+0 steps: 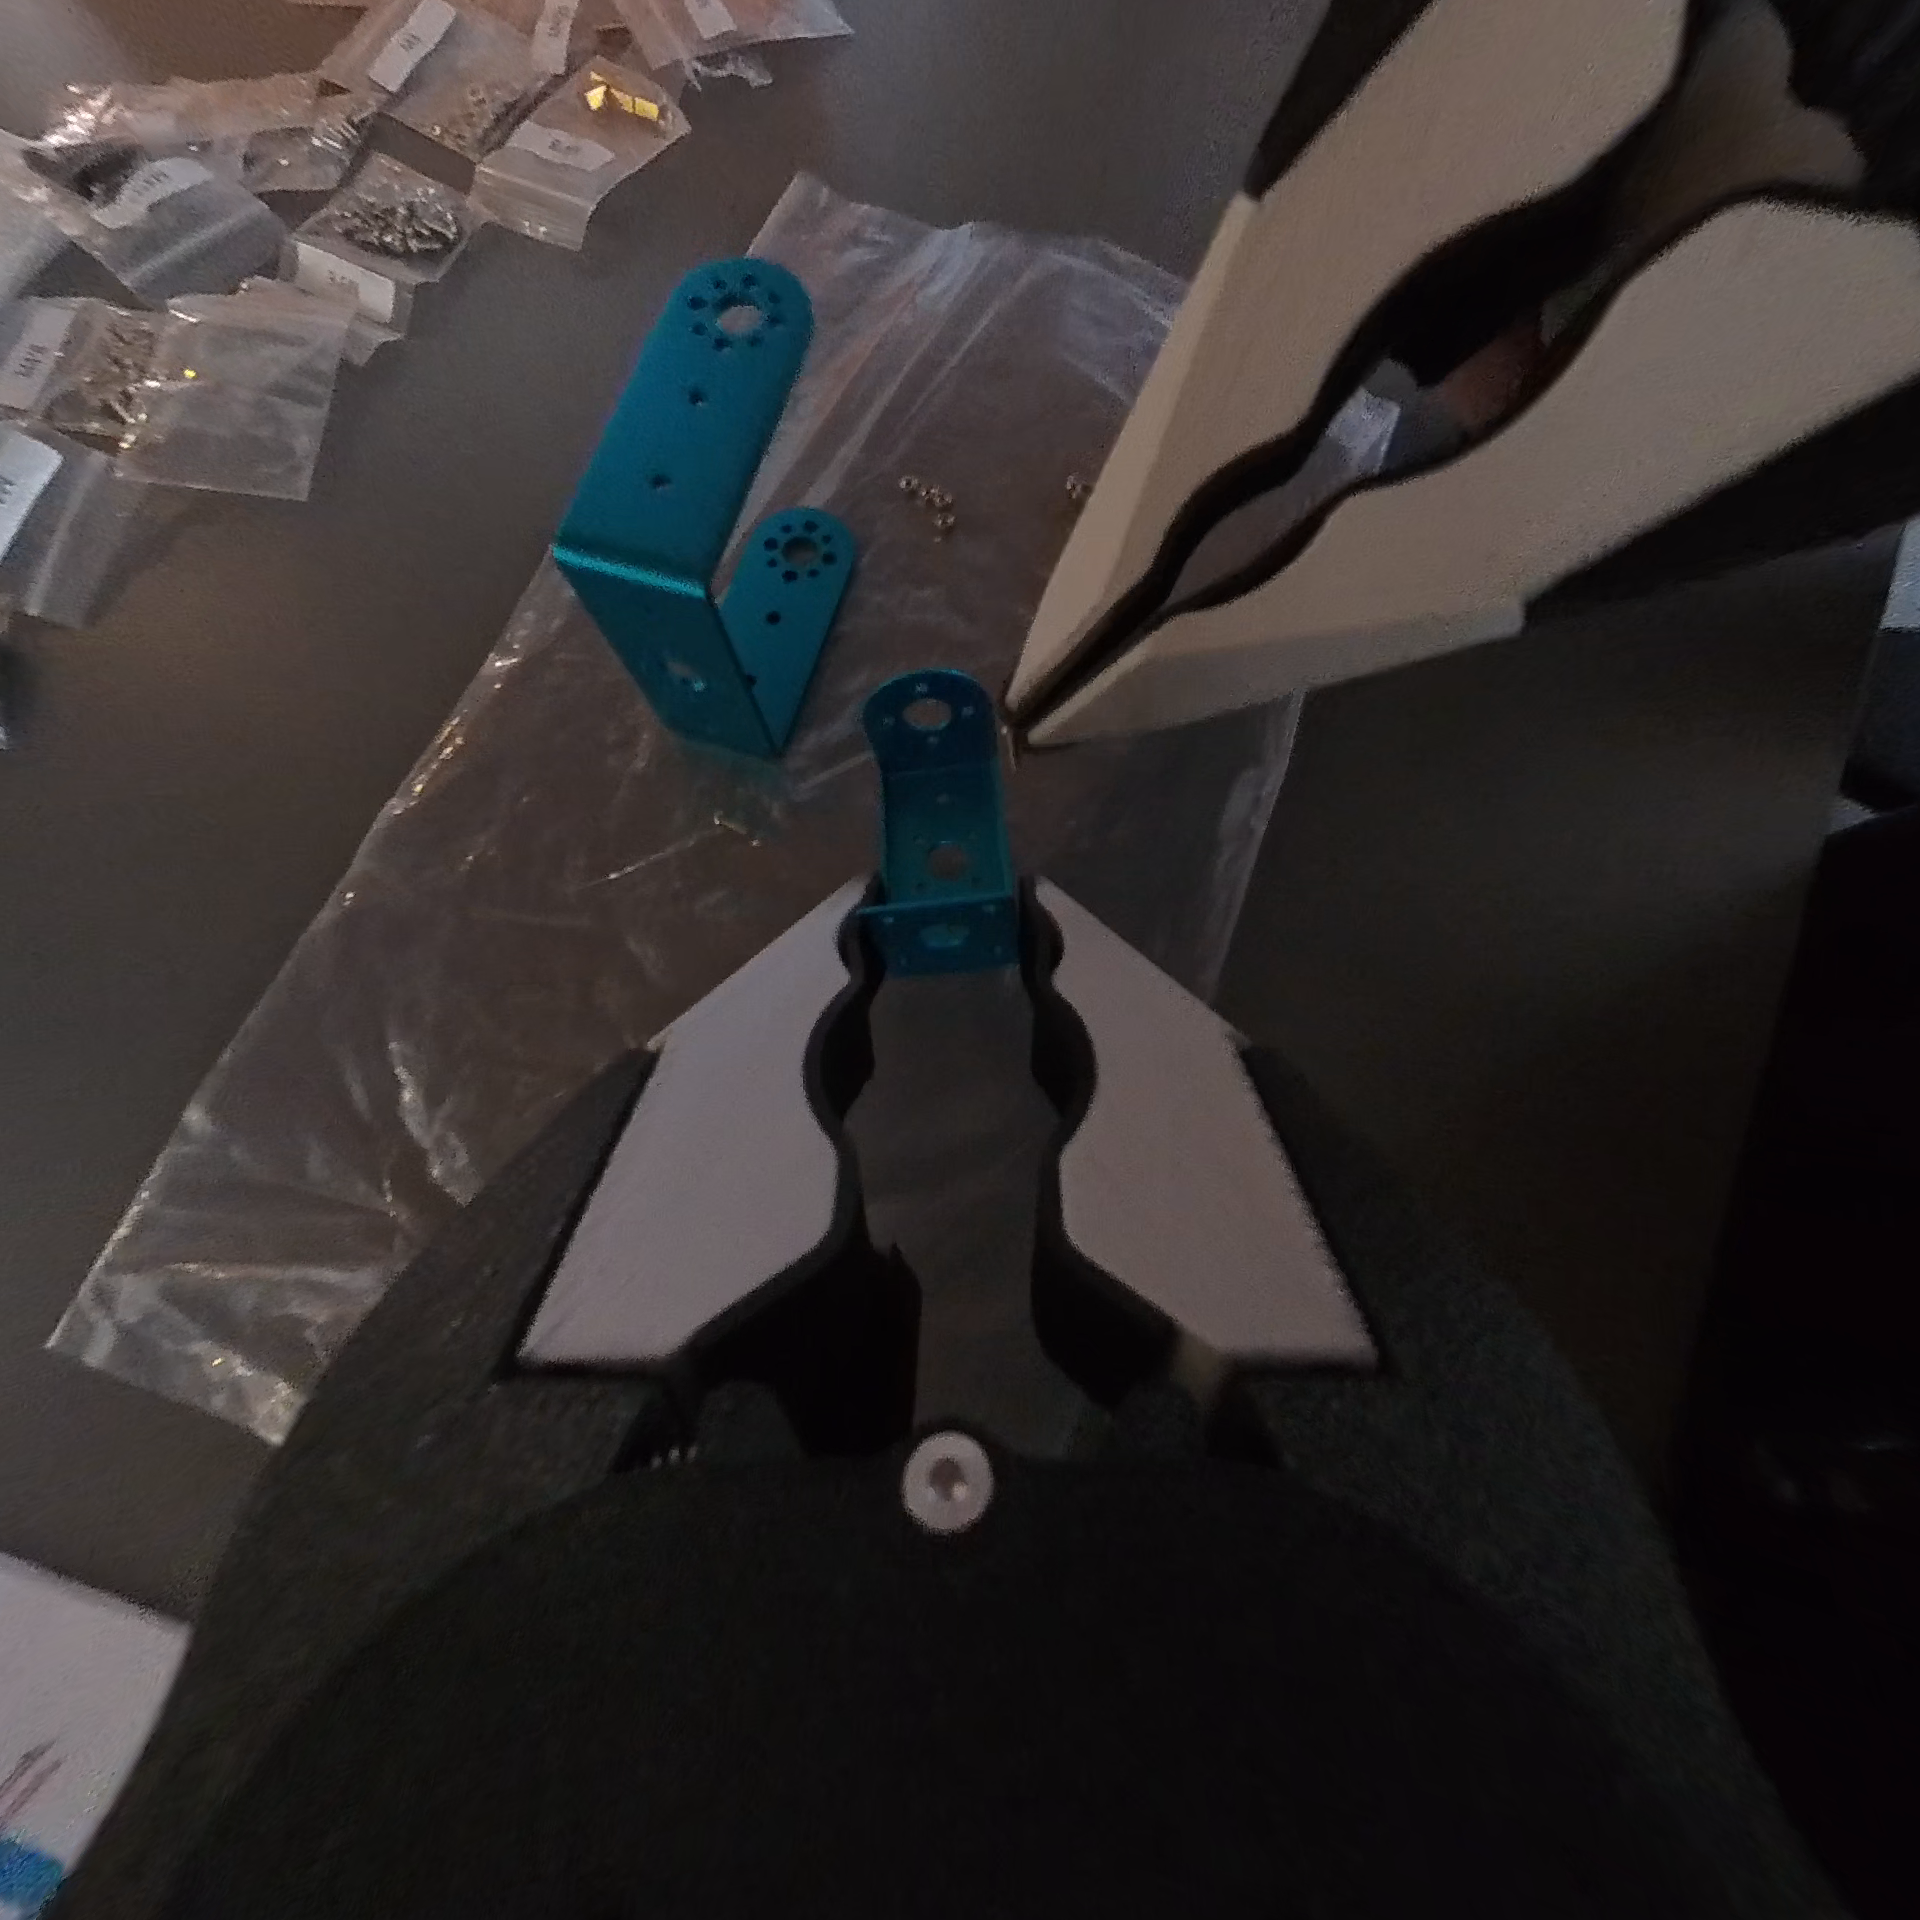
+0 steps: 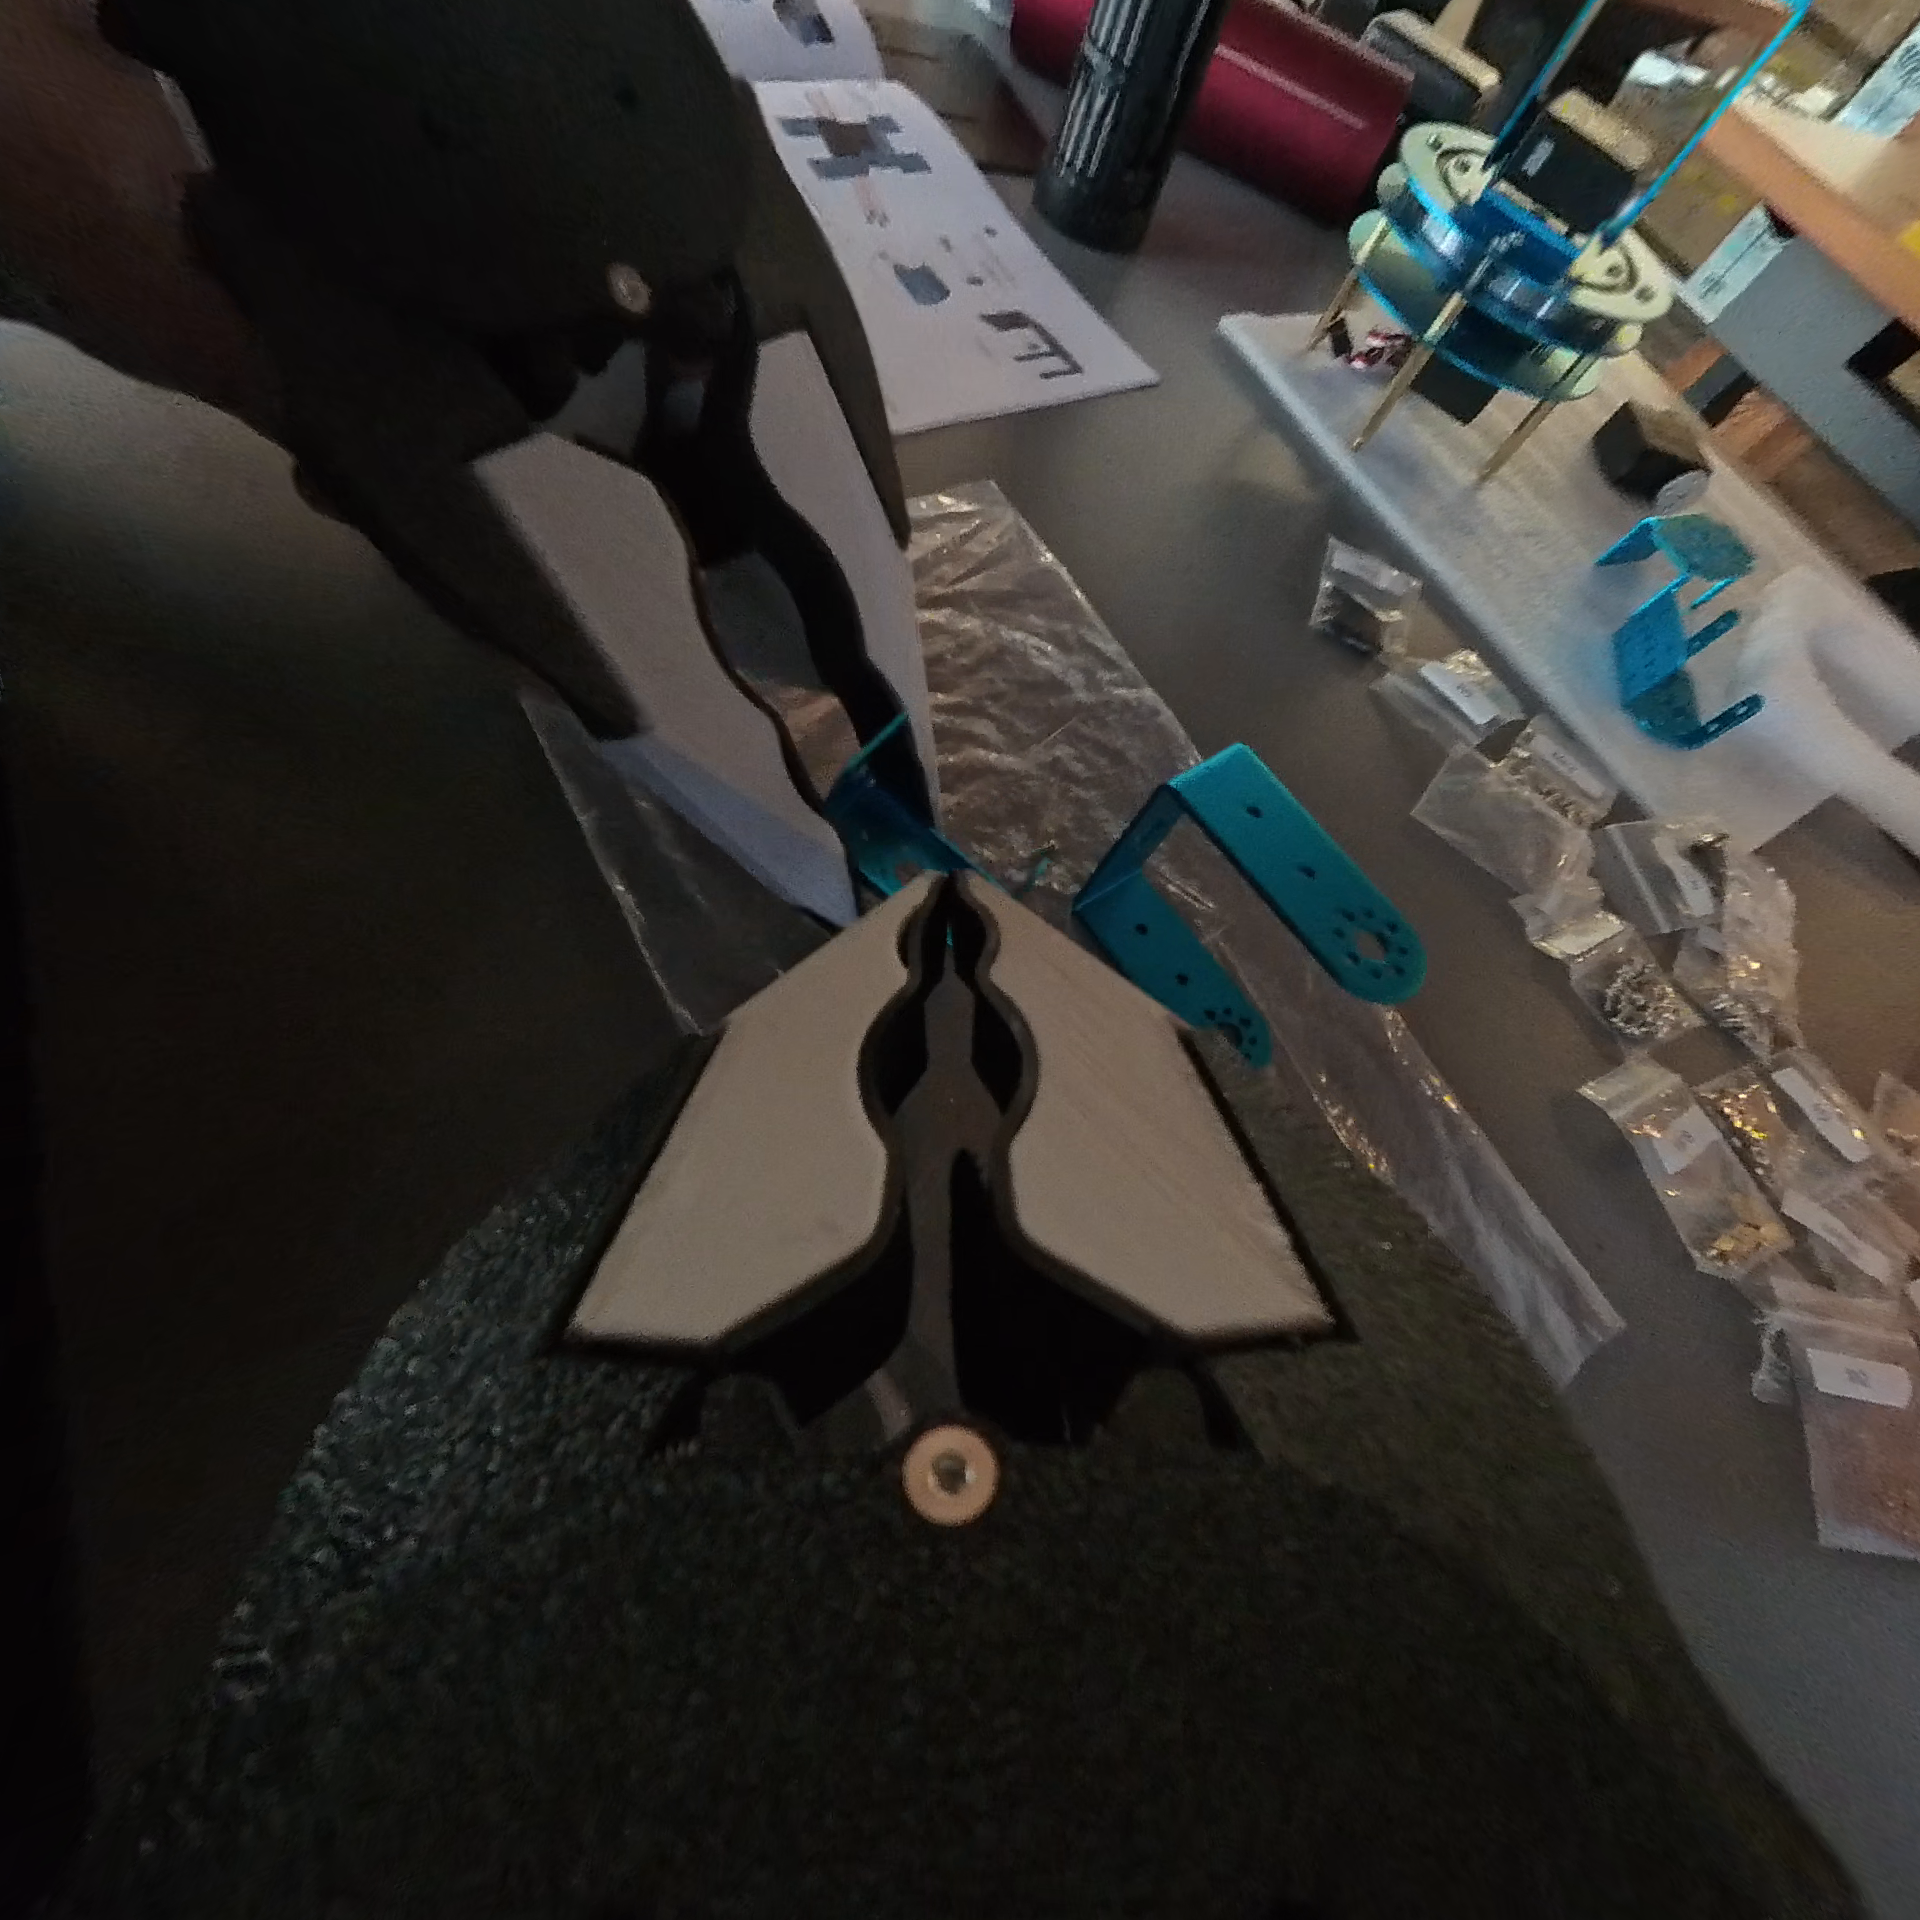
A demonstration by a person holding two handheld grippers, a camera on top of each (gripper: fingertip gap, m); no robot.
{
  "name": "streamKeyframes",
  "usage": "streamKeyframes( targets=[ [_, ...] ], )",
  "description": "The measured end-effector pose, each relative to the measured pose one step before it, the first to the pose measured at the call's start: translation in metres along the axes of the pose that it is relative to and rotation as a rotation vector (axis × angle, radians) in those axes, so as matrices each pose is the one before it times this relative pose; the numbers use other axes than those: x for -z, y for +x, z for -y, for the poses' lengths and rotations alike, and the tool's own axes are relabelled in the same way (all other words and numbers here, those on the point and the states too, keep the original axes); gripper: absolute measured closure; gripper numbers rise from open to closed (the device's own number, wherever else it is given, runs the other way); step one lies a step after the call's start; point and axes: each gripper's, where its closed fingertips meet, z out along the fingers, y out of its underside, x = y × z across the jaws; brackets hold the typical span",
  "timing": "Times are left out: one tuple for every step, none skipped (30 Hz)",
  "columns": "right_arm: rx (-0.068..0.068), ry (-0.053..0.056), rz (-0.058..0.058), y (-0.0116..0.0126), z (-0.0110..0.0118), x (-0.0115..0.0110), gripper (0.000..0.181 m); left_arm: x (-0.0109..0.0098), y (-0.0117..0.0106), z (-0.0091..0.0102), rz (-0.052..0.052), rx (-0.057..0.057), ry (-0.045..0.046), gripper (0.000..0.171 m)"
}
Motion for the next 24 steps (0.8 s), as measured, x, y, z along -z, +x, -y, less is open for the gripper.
streamKeyframes(
  targets=[
    [0.0079,0.0056,-0.0192,-0.00038,0.0013,-0.00016,0.181,-0.00119,0.00109,0.00103,-0.01,0.0093,0.00102,0.147],
    [0.0098,-0.0001,-0.0234,0.00052,0.00012,-0.00048,0.181,-0.0011,0.00134,0.00127,-0.0104,0.0035,0.00182,0.148],
    [0.0115,-0.0052,-0.0105,-0.00096,-0.00079,-0.00104,0.181,-0.00087,0.00166,0.00124,-0.0115,0.0003,0.00258,0.147],
    [0.0117,-0.0114,-0.0051,-0.00122,-0.00169,-0.00138,0.181,-0.00075,0.00068,0.00099,-0.0055,-0.0003,0.00081,0.147],
    [0.0148,-0.0091,-0.0136,0.00025,-0.00124,-0.00105,0.181,-0.0005,-0.00059,0.00118,0.003,-0.0029,0.00103,0.148],
    [0.0149,-0.0091,-0.0029,-0.00086,-0.00115,-0.00098,0.181,-0.00038,-0.00035,0.0007,0.0031,-0.0078,-0.00172,0.148],
    [0.0127,-0.0135,-0.0064,0.00015,-0.00172,-0.00069,0.181,-0.00037,-0.00008,0.00025,0.0029,-0.0112,-0.00378,0.148],
    [0.0155,-0.0096,-0.0057,0.00009,-0.00109,-0.00054,0.181,-0.00025,-0.00053,0.00011,0.0074,-0.0114,-0.00443,0.148],
    [0.013,-0.0065,-0.003,-0.00018,-0.00068,-0.0003,0.181,-0.00033,-0.00061,-0.0003,0.0084,-0.0119,-0.00588,0.148],
    [0.0118,-0.0085,0.0005,-0.00067,-0.00072,-0.00053,0.181,-0.00035,0.00008,-0.00047,0.005,-0.0131,-0.00525,0.148],
    [0.0136,-0.01,0.0022,-0.00109,-0.00102,-0.00057,0.181,-0.00038,0.00023,-0.00062,0.0035,-0.0111,-0.00445,0.147],
    [0.0137,-0.0037,-0.004,-0.0005,-0.00028,-0.00038,0.181,-0.00034,0.00042,-0.00054,0.0021,-0.0084,-0.00295,0.148],
    [0.0108,-0.0001,-0.0081,0.00059,0.0,0.00009,0.181,-0.00046,0.00046,-0.00043,0.0005,-0.0055,-0.00115,0.148],
    [0.003,-0.0016,-0.0036,0.00077,-0.00089,0.00021,0.181,-0.00027,-0.00005,-0.00061,0.0014,-0.0025,-0.00084,0.148],
    [-0.0102,-0.0015,0.0048,0.00054,-0.00115,0.00057,0.181,-0.00009,-0.00051,-0.00083,0.0041,-0.0025,-0.00139,0.148],
    [-0.0172,0.0138,0.0037,0.00096,0.00102,0.00172,0.181,0.00027,-0.00144,-0.00069,0.0097,-0.0059,0.00089,0.148],
    [-0.0268,0.0364,0.0116,0.00001,0.00455,0.00331,0.181,0.0006,-0.00155,-0.00043,0.0118,-0.0089,0.00242,0.148],
    [-0.0408,0.0415,0.0219,-0.0008,0.00572,0.00352,0.181,0.00064,-0.00067,-0.00044,0.007,-0.0116,0.00214,0.148],
    [-0.0483,0.0211,0.0224,0.0,0.00289,0.00192,0.181,0.00086,-0.00106,0.00016,0.0124,-0.0173,0.00369,0.148],
    [-0.0416,-0.0089,0.0127,0.00165,-0.00135,0.0001,0.181,0.00105,-0.00233,0.00086,0.0246,-0.0293,0.00714,0.147],
    [-0.0227,-0.0049,0.0029,0.00192,-0.00091,-0.00001,0.181,0.00114,-0.00205,0.00067,0.0258,-0.0441,0.00384,0.147],
    [-0.0096,0.0038,0.0081,-0.00014,0.00053,0.00021,0.181,0.00107,-0.00201,0.00058,0.029,-0.0566,0.00231,0.147],
    [-0.0026,0.0047,0.0012,-0.00003,0.00102,-0.00008,0.181,0.00088,-0.00414,0.00001,0.0405,-0.0535,-0.0029,0.147],
    [0.0006,-0.0014,-0.0057,0.00039,0.00034,-0.00084,0.181,0.00049,-0.00265,-0.0007,0.0216,-0.0314,-0.00738,0.147]
  ],
)
